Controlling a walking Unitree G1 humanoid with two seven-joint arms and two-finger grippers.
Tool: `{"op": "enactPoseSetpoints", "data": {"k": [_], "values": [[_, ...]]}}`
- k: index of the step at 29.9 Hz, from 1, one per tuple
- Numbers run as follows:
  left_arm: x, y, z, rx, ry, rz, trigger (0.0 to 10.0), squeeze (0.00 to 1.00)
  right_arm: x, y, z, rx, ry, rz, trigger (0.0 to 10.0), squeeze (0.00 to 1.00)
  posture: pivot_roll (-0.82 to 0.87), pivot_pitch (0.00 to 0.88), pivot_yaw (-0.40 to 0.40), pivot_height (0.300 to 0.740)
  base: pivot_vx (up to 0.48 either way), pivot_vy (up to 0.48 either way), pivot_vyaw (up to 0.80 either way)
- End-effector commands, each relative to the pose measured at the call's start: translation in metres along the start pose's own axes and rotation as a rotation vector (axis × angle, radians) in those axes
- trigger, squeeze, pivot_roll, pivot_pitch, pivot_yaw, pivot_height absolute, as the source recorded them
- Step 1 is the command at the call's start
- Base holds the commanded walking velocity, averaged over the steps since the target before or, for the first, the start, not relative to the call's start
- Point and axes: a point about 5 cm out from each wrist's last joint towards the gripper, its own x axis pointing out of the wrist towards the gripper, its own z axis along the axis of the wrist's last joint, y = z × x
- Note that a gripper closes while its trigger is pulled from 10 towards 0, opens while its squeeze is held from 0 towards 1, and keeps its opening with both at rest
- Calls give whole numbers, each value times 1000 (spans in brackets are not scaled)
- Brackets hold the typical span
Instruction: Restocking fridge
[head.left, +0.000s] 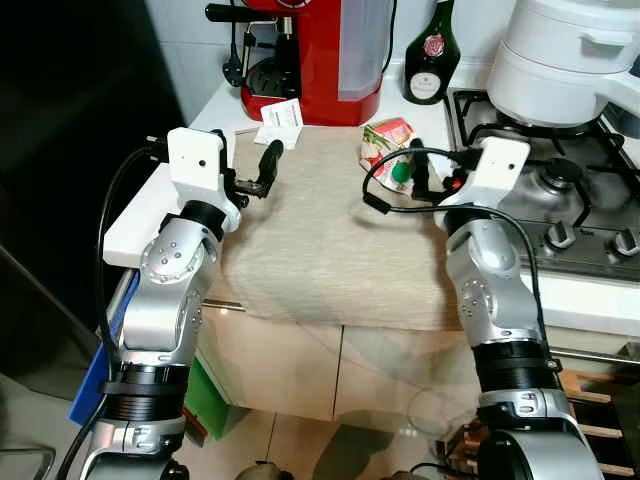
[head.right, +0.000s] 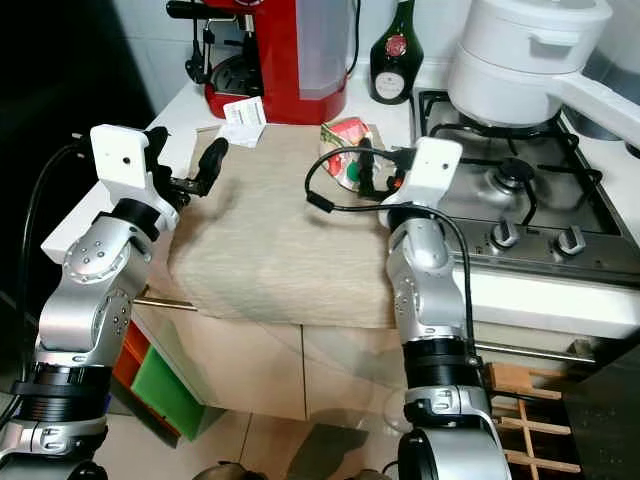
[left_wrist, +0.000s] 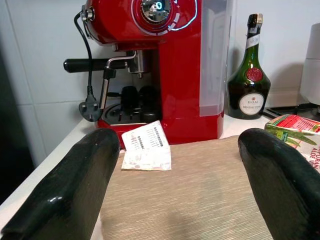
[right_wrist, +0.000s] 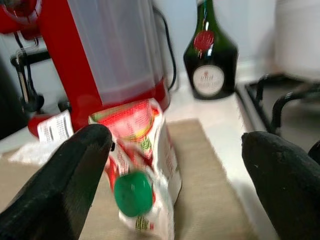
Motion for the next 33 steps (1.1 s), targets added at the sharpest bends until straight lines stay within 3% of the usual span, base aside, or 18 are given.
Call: {"op": "enactPoseSetpoints", "data": {"k": [1,10,18,19,20,21,22,33], "values": [[-2,0,3,0,-5,-2,10000,0,6,8,1,3,8,28,10000,133,17,32,52,736,0,0,0],[-5,5,4,10,-2,11,10000,0,18,19,-6,-13,45,50,10000,133,46,40,49,736,0,0,0],[-6,6,3,8,5,14,10000,0,25,18,-14,7,92,27,10000,133,51,37,49,736,0,0,0],[-6,6,3,7,6,14,10000,0,26,17,-16,16,102,18,9686,137,51,37,49,736,0,0,0],[-6,6,3,7,7,13,10000,0,27,16,-17,9,115,1,2196,137,53,35,49,736,0,0,0],[-6,6,3,7,7,13,10000,0,27,16,-17,9,115,1,2196,137,53,35,49,736,0,0,0],[-6,6,3,7,8,12,10000,0,27,16,-19,10,125,-3,0,141,52,30,49,736,0,0,0],[-4,6,2,-1,20,8,10000,0,26,15,-28,40,156,-13,0,157,40,24,59,736,0,0,0]]}}
